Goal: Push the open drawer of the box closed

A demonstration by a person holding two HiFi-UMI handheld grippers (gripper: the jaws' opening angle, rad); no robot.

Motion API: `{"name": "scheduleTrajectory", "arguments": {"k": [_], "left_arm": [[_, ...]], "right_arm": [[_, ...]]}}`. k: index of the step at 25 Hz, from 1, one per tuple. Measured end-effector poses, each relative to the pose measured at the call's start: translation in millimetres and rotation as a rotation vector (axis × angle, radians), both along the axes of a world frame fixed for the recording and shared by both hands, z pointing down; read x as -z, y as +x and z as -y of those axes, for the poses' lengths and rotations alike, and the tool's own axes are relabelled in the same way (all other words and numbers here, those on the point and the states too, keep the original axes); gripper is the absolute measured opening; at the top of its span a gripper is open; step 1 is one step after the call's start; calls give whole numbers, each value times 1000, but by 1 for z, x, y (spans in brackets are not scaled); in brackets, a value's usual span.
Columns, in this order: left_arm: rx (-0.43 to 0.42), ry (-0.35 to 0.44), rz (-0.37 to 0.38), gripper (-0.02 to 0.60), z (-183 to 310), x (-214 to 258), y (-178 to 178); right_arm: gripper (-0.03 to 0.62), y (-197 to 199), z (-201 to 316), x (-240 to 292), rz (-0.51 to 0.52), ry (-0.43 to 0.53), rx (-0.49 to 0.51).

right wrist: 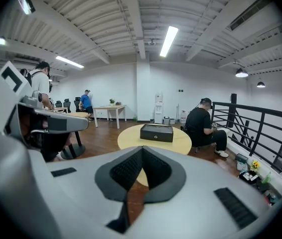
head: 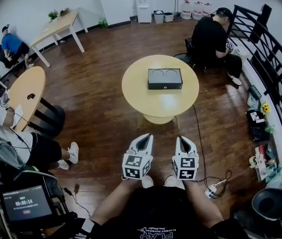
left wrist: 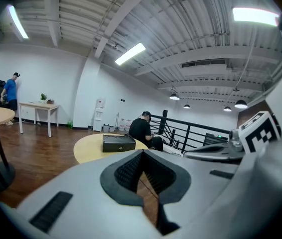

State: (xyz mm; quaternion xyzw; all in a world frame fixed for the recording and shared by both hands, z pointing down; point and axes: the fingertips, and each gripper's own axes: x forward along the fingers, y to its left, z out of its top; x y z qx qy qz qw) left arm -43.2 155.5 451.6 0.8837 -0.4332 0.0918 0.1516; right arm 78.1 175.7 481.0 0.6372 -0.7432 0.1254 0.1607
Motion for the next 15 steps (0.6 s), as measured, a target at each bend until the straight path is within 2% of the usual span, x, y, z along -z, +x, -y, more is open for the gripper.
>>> {"name": "scheduleTrajectory", "arguments": {"k": [5,9,15], "left_arm": [[26,-2,5,-5,0,8,5],[28,5,1,-5,4,13,6],[76,2,6,-5,11,14,-10]], "right_arm": [[5,10,3,14,3,16,15],[5,3,5,23,-24,48,45],[5,-5,8,34,-54,79,73]]}}
